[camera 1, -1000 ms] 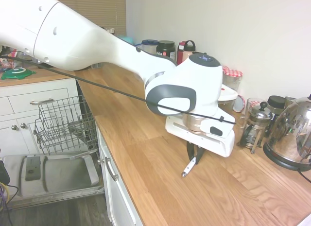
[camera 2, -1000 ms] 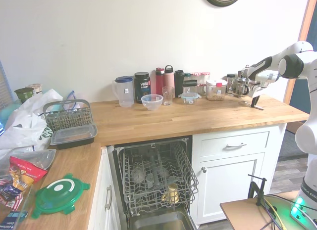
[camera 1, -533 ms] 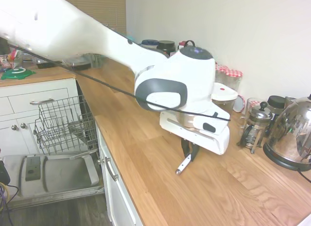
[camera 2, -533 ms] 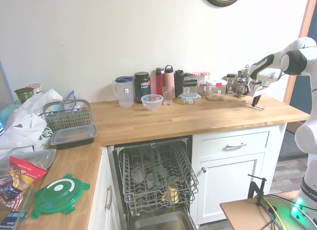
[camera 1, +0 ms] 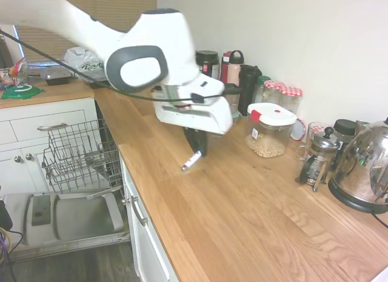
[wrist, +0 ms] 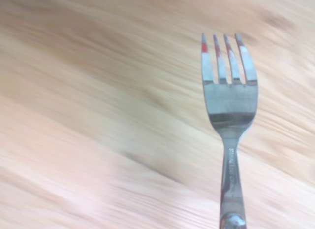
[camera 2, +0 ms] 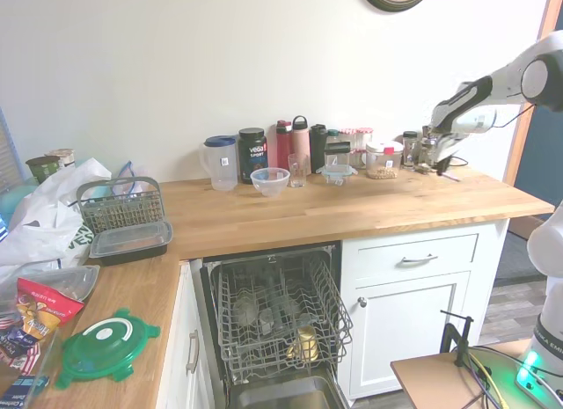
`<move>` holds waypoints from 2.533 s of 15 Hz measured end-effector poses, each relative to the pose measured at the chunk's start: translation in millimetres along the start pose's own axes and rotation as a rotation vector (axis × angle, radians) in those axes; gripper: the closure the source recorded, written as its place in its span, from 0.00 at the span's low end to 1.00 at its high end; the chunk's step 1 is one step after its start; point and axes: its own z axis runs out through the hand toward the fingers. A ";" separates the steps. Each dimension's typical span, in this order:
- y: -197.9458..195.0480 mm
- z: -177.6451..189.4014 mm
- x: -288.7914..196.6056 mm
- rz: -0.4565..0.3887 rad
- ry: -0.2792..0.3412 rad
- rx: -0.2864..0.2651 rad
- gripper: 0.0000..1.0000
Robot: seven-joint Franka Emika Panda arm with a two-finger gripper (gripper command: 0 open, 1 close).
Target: Put the fork in the dishwasher
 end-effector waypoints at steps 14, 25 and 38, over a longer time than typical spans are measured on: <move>-302.4 -39.3 -336.4 -0.218 0.201 -0.122 1.00; -507.5 103.8 -506.5 -0.351 0.167 -0.230 1.00; -596.5 195.3 -504.3 -0.359 0.110 -0.237 0.00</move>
